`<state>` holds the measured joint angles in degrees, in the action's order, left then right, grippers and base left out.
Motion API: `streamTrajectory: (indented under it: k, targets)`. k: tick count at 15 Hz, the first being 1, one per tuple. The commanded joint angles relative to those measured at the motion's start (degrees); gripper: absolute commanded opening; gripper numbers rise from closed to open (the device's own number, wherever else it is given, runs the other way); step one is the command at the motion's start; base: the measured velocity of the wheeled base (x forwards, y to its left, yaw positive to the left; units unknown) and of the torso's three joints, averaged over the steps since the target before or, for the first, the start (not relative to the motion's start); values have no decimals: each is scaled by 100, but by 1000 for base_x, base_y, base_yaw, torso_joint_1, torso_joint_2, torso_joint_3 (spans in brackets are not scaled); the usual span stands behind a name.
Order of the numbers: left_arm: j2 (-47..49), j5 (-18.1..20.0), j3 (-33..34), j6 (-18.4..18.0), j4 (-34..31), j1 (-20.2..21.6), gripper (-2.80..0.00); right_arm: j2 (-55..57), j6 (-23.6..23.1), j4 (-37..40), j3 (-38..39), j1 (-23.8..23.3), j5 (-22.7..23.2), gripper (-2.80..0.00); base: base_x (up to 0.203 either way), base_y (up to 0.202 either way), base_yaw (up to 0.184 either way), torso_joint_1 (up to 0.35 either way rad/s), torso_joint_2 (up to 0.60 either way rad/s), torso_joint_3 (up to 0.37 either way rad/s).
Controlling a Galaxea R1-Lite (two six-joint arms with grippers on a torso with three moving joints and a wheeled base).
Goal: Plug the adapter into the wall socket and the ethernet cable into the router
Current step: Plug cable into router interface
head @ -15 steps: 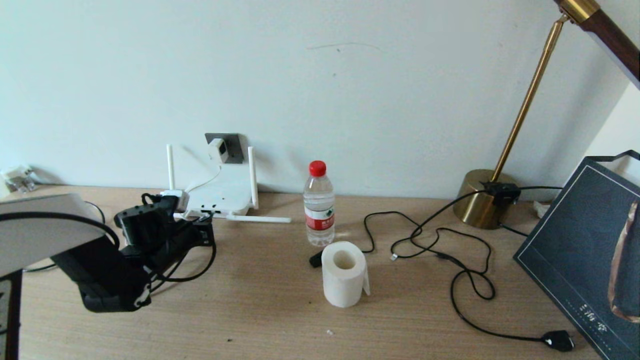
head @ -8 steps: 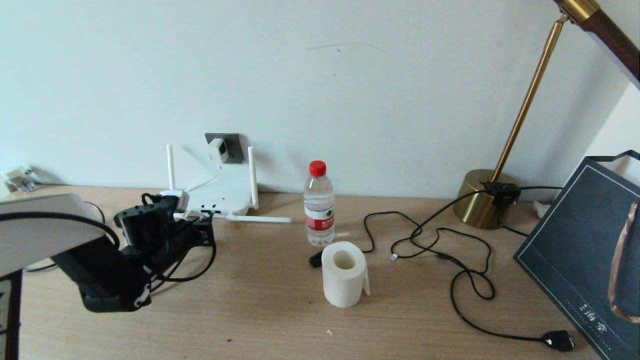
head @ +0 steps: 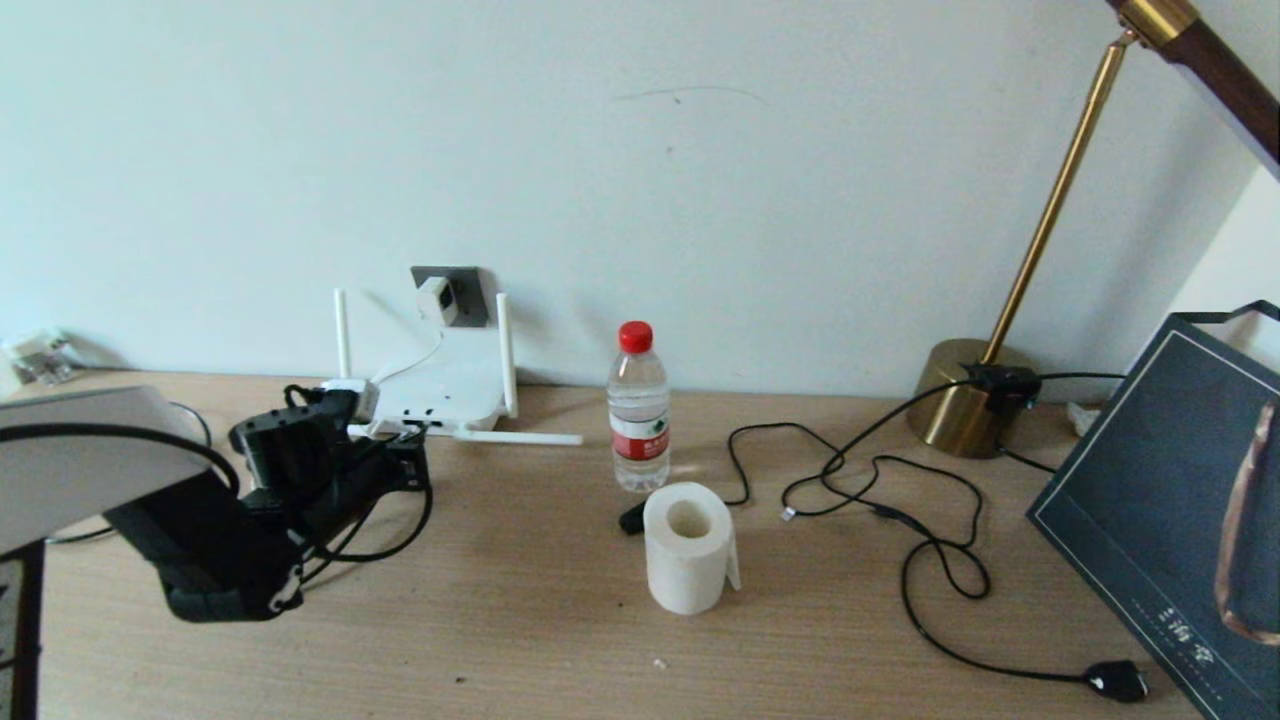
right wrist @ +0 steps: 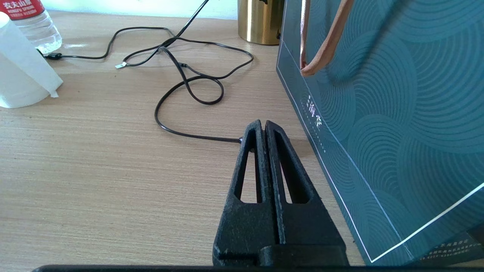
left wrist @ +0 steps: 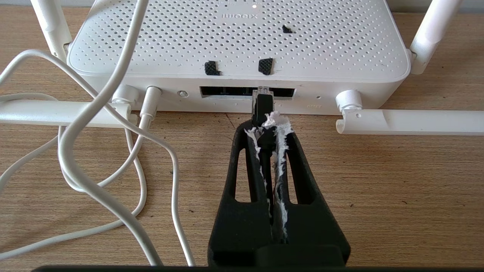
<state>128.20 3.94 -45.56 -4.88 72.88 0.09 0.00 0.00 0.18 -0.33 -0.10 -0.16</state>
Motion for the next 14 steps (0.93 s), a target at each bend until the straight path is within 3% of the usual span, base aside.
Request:
streamTrajectory:
  k: [1, 14]
  targets:
    - [12, 2, -5, -4, 60, 0, -280, 0, 0, -1, -2, 1, -2, -280, 0, 0, 0, 0, 0, 0]
    - [100, 2, -63, -4, 69, 0, -280, 0, 0, -1, -2, -5, -2, -280, 0, 0, 0, 0, 0, 0]
